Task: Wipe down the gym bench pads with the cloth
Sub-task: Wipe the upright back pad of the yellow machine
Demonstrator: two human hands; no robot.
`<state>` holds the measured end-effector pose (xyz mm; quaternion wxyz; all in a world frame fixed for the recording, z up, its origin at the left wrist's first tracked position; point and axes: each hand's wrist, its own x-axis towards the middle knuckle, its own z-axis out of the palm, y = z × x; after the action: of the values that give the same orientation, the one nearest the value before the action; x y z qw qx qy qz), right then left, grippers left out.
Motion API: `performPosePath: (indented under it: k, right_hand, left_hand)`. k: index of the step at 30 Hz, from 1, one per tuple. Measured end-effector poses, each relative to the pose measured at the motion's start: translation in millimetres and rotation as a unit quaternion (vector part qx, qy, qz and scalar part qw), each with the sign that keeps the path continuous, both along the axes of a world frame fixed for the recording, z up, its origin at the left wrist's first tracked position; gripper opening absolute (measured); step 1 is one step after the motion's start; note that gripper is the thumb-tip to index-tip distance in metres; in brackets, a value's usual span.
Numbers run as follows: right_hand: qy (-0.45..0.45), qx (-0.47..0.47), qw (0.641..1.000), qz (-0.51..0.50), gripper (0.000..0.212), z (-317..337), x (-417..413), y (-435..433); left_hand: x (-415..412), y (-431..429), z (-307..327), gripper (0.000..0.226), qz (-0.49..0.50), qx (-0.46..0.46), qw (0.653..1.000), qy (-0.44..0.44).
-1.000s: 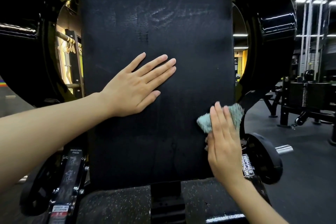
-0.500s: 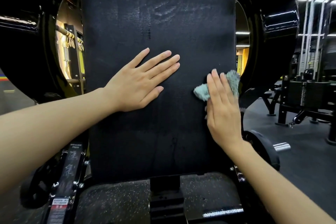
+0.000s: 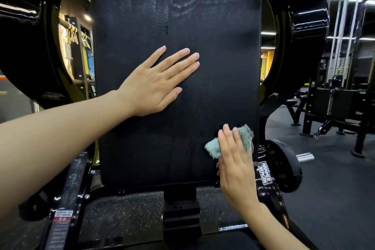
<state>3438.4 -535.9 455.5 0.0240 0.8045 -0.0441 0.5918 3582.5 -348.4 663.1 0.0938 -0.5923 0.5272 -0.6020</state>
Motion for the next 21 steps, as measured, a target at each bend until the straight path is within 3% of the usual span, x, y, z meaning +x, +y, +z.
performPosePath:
  k: [8, 15, 21]
  right_hand:
    - [0.033, -0.034, 0.999, -0.015, 0.067, -32, -6, 0]
    - [-0.007, -0.026, 1.0, 0.001, 0.056, 19, 7, 6]
    - [-0.053, 0.051, 0.997, 0.005, 0.052, 50, 26, 25]
  left_hand:
    - [-1, 1, -6, 0.059, 0.0, -0.001, 1.0, 0.007]
    - [-2, 2, -11, 0.059, 0.003, 0.005, 1.0, 0.007]
    - [-1, 7, -19, 0.059, -0.007, 0.025, 1.0, 0.015]
